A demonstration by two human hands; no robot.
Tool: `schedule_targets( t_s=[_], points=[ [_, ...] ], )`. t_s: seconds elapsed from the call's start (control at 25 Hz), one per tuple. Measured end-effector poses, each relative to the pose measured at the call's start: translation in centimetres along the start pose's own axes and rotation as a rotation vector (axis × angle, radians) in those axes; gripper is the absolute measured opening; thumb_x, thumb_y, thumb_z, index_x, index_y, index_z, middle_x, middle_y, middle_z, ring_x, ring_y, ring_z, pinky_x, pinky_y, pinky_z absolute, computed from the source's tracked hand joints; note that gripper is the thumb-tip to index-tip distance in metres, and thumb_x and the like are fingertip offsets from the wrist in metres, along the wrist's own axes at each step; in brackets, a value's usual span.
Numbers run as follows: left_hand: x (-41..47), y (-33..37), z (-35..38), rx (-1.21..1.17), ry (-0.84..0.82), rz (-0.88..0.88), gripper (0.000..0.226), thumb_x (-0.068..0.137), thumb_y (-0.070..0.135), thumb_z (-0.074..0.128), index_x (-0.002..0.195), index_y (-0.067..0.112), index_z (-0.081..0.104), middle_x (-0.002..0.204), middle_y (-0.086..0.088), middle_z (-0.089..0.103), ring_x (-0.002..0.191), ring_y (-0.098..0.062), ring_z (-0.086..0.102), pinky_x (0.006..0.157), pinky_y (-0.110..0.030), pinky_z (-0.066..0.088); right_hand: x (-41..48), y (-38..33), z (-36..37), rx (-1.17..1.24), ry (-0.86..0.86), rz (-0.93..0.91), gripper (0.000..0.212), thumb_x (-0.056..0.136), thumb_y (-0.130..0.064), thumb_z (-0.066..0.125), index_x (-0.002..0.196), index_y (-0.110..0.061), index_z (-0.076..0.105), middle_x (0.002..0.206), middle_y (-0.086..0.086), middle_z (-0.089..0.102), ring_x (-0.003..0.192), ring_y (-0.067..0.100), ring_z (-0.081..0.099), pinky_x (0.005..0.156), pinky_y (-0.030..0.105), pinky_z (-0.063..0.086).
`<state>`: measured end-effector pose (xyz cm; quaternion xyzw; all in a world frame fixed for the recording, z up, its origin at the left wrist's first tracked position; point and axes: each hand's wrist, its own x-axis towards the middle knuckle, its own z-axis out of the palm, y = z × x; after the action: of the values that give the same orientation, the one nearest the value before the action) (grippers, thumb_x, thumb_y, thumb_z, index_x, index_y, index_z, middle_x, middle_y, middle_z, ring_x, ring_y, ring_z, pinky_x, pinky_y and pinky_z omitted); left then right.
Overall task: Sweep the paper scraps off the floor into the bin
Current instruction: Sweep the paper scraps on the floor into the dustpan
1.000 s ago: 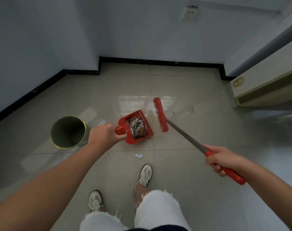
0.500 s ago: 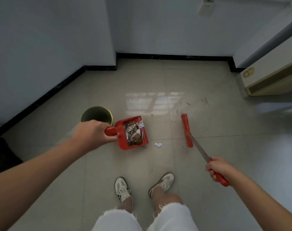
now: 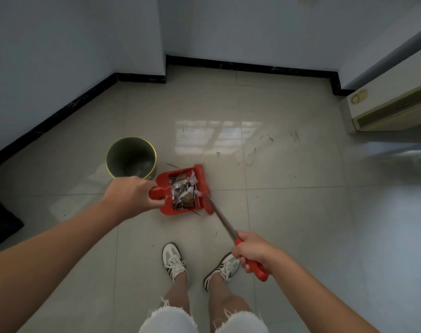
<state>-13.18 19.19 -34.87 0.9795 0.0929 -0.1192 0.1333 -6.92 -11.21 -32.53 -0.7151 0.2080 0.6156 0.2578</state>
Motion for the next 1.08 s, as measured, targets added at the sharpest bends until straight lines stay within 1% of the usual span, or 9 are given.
schedule_targets(
  t_s=[0.08,0.2,0.28,0.4,0.48,0.56,0.68,0.84,1.08],
  points=[
    [0.4,-0.7,-0.1,0.004,0.006,0.01,0.049,0.063,0.067,0.036,0.048,0.022,0.046,0.04,0.003,0.041,0.039,-0.018,0.045,0.04,-0.022,0.028,-1.6,0.2,0.4,0.019,-0.053,-0.004,0.062,0.081,0.011,0.043,0.125,-0.034,0.043,0.057,0.005,0.041,0.033,0.007,0.037,0.033,0.015,0.031],
    [0.4,-2.0,-0.5,-0.013,0.011,-0.005,0.055,0.063,0.071,0.035,0.049,0.02,0.05,0.04,0.003,0.043,0.039,-0.017,0.048,0.041,-0.025,0.034,-4.7,1.2,-0.4,0.048,-0.018,-0.043,0.07,0.082,0.011,0.045,0.142,-0.025,0.04,0.046,0.003,0.04,0.033,0.01,0.036,0.034,0.016,0.03],
    [-0.1,-2.7,-0.7,-0.022,0.009,-0.015,0.058,0.064,0.072,0.037,0.051,0.019,0.053,0.04,0.004,0.044,0.04,-0.015,0.049,0.041,-0.023,0.031,-7.4,2.2,-1.7,0.023,0.015,-0.082,0.064,0.081,0.01,0.045,0.137,-0.022,0.048,0.046,0.004,0.038,0.036,0.012,0.035,0.036,0.018,0.03],
    [-2.6,-3.4,-0.7,-0.051,0.002,-0.048,0.049,0.067,0.068,0.049,0.05,0.023,0.051,0.04,0.005,0.039,0.04,-0.015,0.045,0.041,-0.021,0.025,-11.4,3.4,-3.4,0.005,0.071,-0.138,0.064,0.081,0.01,0.046,0.125,-0.035,0.054,0.046,0.003,0.038,0.036,0.012,0.035,0.035,0.018,0.032],
    [-5.4,-4.3,-0.4,-0.119,0.007,-0.133,0.042,0.065,0.067,0.05,0.046,0.031,0.041,0.04,0.006,0.036,0.043,-0.016,0.042,0.043,-0.023,0.024,-12.5,3.5,-4.4,-0.018,0.127,-0.163,0.067,0.081,0.01,0.048,0.123,-0.042,0.049,0.045,0.003,0.039,0.035,0.013,0.036,0.035,0.018,0.033],
    [-8.6,-5.8,-0.4,-0.189,0.024,-0.241,0.04,0.062,0.068,0.047,0.046,0.032,0.04,0.041,0.005,0.039,0.042,-0.016,0.045,0.041,-0.024,0.028,-12.0,2.9,-4.9,-0.035,0.176,-0.179,0.07,0.081,0.011,0.048,0.124,-0.044,0.042,0.047,0.003,0.04,0.035,0.013,0.036,0.036,0.018,0.033],
    [-13.0,-8.1,-0.9,-0.207,0.016,-0.376,0.043,0.063,0.069,0.054,0.053,0.028,0.055,0.046,0.004,0.051,0.046,-0.013,0.05,0.043,-0.024,0.035,-9.1,0.4,-5.0,-0.097,0.238,-0.165,0.063,0.082,0.013,0.046,0.122,-0.036,0.045,0.05,0.007,0.039,0.034,0.013,0.036,0.033,0.016,0.031],
    [-14.9,-9.4,-0.7,-0.173,0.004,-0.474,0.037,0.071,0.057,0.069,0.055,0.025,0.059,0.048,0.004,0.054,0.047,-0.011,0.052,0.048,-0.027,0.043,-2.5,-3.1,-2.6,-0.277,0.257,-0.085,0.035,0.083,0.011,0.039,0.11,-0.008,0.051,0.05,0.007,0.039,0.034,0.012,0.035,0.034,0.016,0.032],
    [-15.0,-10.1,1.4,-0.134,0.0,-0.482,0.045,0.066,0.069,0.054,0.056,0.026,0.058,0.051,0.003,0.056,0.05,-0.015,0.054,0.048,-0.026,0.043,0.6,-2.4,7.2,-0.614,0.051,-0.101,0.042,0.081,0.006,0.038,0.12,-0.007,0.047,0.057,0.007,0.049,0.038,0.015,0.044,0.036,0.024,0.037]
  ],
)
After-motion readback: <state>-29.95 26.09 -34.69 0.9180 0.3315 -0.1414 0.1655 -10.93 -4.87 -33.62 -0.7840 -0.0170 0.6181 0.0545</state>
